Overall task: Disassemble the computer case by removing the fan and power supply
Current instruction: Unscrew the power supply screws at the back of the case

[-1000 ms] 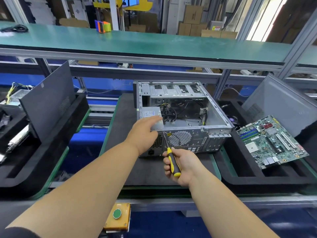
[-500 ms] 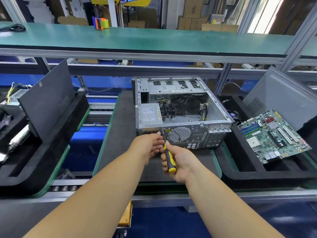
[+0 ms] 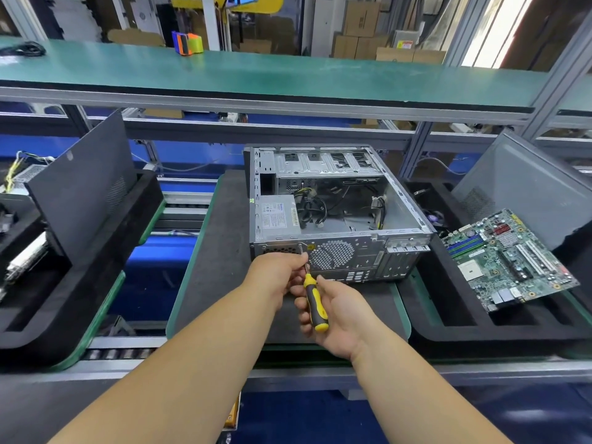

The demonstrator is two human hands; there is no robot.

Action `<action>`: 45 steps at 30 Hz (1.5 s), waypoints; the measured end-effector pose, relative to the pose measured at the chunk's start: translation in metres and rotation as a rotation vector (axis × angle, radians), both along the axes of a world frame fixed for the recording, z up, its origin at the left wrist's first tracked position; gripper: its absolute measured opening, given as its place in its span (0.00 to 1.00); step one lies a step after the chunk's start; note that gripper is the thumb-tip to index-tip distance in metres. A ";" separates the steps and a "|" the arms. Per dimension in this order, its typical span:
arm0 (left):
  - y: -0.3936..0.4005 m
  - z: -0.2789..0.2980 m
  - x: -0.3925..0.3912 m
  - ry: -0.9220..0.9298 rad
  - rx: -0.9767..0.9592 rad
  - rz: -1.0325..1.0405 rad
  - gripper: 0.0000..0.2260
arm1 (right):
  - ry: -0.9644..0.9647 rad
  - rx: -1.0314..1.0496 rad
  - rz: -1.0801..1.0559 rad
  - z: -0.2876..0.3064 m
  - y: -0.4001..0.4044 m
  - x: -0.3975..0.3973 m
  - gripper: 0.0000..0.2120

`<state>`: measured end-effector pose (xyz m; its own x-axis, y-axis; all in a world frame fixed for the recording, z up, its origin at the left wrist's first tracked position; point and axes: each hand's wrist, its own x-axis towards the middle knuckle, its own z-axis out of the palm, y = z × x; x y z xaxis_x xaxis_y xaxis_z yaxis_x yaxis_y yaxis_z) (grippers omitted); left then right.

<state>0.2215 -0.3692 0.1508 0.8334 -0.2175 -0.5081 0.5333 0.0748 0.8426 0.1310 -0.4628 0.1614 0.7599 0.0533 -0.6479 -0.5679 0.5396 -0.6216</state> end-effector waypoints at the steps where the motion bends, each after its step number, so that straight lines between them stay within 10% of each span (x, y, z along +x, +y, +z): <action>1: 0.000 -0.001 -0.001 0.007 -0.007 -0.002 0.07 | 0.000 -0.005 -0.003 -0.001 -0.002 -0.001 0.24; 11: -0.001 0.012 0.004 0.269 -0.345 0.037 0.12 | -0.023 -0.074 -0.064 0.001 0.003 0.003 0.13; 25: -0.001 0.004 0.010 0.309 -0.347 0.112 0.13 | 0.049 0.176 -0.120 -0.004 0.003 0.006 0.18; 45: 0.005 0.007 0.008 0.301 -0.423 0.103 0.14 | 0.054 0.012 -0.182 -0.007 0.007 0.006 0.13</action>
